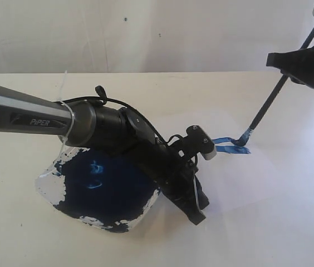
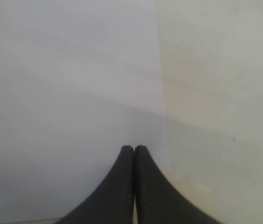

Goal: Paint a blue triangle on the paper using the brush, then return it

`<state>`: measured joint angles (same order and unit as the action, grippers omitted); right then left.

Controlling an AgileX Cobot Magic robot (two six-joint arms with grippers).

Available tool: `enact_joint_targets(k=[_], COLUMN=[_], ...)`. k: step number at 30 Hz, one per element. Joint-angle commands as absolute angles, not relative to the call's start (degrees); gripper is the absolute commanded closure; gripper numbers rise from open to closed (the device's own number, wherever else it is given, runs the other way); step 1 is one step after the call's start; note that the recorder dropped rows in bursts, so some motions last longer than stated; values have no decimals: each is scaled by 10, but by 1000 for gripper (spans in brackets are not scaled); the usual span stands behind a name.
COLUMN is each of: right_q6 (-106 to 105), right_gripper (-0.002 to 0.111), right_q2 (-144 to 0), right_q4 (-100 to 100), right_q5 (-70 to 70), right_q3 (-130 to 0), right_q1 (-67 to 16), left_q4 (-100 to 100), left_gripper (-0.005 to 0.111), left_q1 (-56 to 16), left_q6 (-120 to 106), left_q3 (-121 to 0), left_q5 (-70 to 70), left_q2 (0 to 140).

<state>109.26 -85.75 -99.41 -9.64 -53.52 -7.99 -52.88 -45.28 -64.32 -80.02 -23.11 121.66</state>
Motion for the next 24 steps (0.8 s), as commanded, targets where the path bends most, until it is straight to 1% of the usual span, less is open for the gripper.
enact_joint_targets(k=[1,24], right_q6=[1095,1102], right_gripper=[108,108], right_q2=[-841,-824], right_q4=[-999,-999], right_q5=[-77,-77], right_q3=[-525,-505], right_q1=[-80,-80], left_q4=[-535,-535], left_gripper=[107,107], left_q1=[-453,-453], left_q6=[-645,-645], left_q3=[-800,-800], left_q5=[-242,-242], left_q2=[1217,1217])
